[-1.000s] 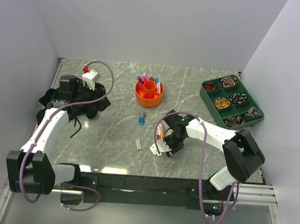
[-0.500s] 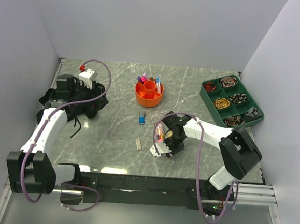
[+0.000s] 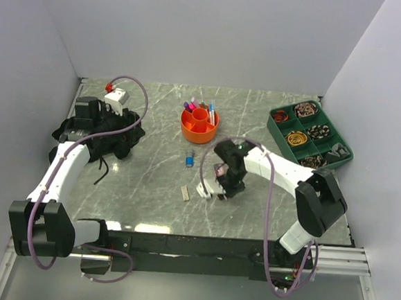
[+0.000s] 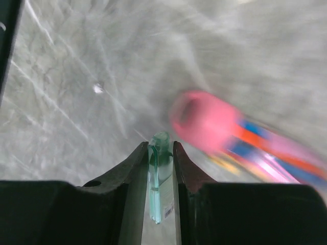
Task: Sort the stationery into containers
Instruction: Pick up the stationery from the center of the board, then place the stationery in the storage box.
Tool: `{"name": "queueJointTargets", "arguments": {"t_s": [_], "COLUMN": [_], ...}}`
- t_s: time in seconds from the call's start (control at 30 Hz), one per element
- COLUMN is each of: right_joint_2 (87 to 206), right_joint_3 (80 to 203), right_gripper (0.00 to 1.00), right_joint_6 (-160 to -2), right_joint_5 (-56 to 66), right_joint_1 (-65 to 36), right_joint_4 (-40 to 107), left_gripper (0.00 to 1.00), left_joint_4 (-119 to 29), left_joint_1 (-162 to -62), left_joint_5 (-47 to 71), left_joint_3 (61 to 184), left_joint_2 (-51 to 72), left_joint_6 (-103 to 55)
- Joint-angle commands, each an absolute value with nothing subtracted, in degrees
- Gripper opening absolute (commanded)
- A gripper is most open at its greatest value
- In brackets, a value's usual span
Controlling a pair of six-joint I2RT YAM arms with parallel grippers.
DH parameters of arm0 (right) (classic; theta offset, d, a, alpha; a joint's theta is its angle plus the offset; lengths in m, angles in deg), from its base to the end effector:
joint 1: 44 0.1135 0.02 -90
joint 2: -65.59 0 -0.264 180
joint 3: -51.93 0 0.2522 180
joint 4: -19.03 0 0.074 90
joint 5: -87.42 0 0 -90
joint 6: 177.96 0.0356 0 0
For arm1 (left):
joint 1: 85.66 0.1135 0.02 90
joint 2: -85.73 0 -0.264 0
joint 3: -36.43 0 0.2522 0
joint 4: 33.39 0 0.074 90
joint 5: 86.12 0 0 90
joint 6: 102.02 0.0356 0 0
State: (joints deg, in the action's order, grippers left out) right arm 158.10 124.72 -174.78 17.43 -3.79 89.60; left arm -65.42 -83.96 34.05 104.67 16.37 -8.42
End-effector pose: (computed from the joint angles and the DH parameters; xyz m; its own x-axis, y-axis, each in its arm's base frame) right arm 0.1971 0.1826 0.1847 0.5620 -0.7534 -0.3414 -0.7961 -0.6047 0.0240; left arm 0.2672 -0.0100 0.2983 -0.5207 0.0389 -0.8528 0.4285 0.8759 -0.2217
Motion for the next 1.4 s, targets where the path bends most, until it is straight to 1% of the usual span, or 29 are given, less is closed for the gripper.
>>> {"name": "queueJointTargets", "arguments": {"t_s": [0.0,0.03,0.07,0.1,0.13,0.17,0.2,0.23,0.27,0.3,0.33,0.37,0.4,0.43,0.47,0.53,0.6,0.63,0.73,0.87,1.17,1.37], "right_joint_2": [158.05,159.19,161.89,163.66,165.59,168.92,170.26,170.97,170.97,170.28,169.4,166.96,165.89,164.48,164.3,165.95,167.19,167.63,169.64,173.52,177.21,179.58], "right_joint_3": [146.21,150.9,155.73,165.27,170.06,174.2,179.72,180.65,180.31,176.39,173.39,169.97,163.23,160.56,158.44,155.87,154.56,153.51,151.12,153.41,150.42,149.55], "right_gripper": [0.0,0.0,0.0,0.0,0.0,0.0,0.0,0.0,0.0,0.0,0.0,0.0,0.0,0.0,0.0,0.0,0.0,0.0,0.0,0.0,0.0,0.0], "right_joint_6": [-169.54,-168.13,-166.55,-162.79,-160.49,-157.77,-150.87,-146.28,-141.1,-130.43,-125.28,-120.7,-112.65,-109.61,-106.45,-98.0,-92.04,-90.87,-90.41,-94.45,-103.59,-106.14], "right_joint_5": [25.09,26.94,32.52,35.45,38.7,44.3,47.58,50.22,52.25,54.44,54.81,54.82,53.77,53.07,52.36,52.44,52.44,52.1,51.83,53.23,54.29,55.17], "right_joint_1": [-5.14,-5.67,-7.42,-8.48,-9.62,-12.07,-13.4,-14.71,-16.82,-17.71,-18.15,-18.5,-19.03,-19.03,-19.03,-19.3,-19.39,-19.47,-19.39,-19.56,-19.65,-19.91], "right_joint_4": [105.18,107.47,110.97,112.32,113.2,112.25,110.24,106.56,95.56,88.41,80.94,65.03,57.39,51.05,40.45,30.82,25.87,19.84,13.56,14.25,11.7,10.55], "left_gripper": [0.99,0.99,0.99,0.99,0.99,0.99,0.99,0.99,0.99,1.0,0.99,0.99,0.99,0.99,0.99,0.99,0.99,1.0,0.99,1.0,1.0,0.99], "left_joint_4": [-63.6,-63.42,-63.15,-62.63,-62.45,-62.45,-62.36,-62.36,-62.27,-62.27,-62.01,-62.01,-62.1,-62.44,-62.8,-63.76,-64.38,-64.73,-66.31,-68.77,-70.53,-71.06], "left_joint_1": [-83.72,-83.72,-83.72,-83.81,-83.72,-83.72,-83.72,-83.72,-83.72,-83.72,-83.72,-83.72,-83.81,-83.81,-83.72,-83.72,-83.72,-83.72,-83.72,-83.81,-83.72,-83.98], "left_joint_5": [35.78,36.22,36.22,36.31,36.31,36.31,36.4,36.4,36.57,36.75,36.75,36.75,36.75,36.84,36.84,36.4,35.88,35.61,34.91,34.11,30.87,29.2], "left_joint_3": [108.02,108.2,108.63,108.81,108.99,109.51,109.78,110.13,110.74,111.09,111.36,111.97,112.32,113.02,113.38,114.6,115.4,116.27,118.38,120.85,124.1,125.51], "left_joint_2": [15.51,15.33,14.98,14.46,14.1,13.32,12.7,12.17,11.12,10.68,10.15,9.28,8.83,8.39,7.6,6.55,4.97,4.44,2.07,-1.01,-4.88,-6.73], "left_joint_6": [-9.64,-10.17,-10.43,-10.7,-11.05,-11.05,-11.05,-11.23,-11.31,-11.23,-11.4,-11.49,-11.4,-11.05,-10.7,-9.47,-8.07,-7.63,-5.78,-4.46,-1.74,-0.77]}}
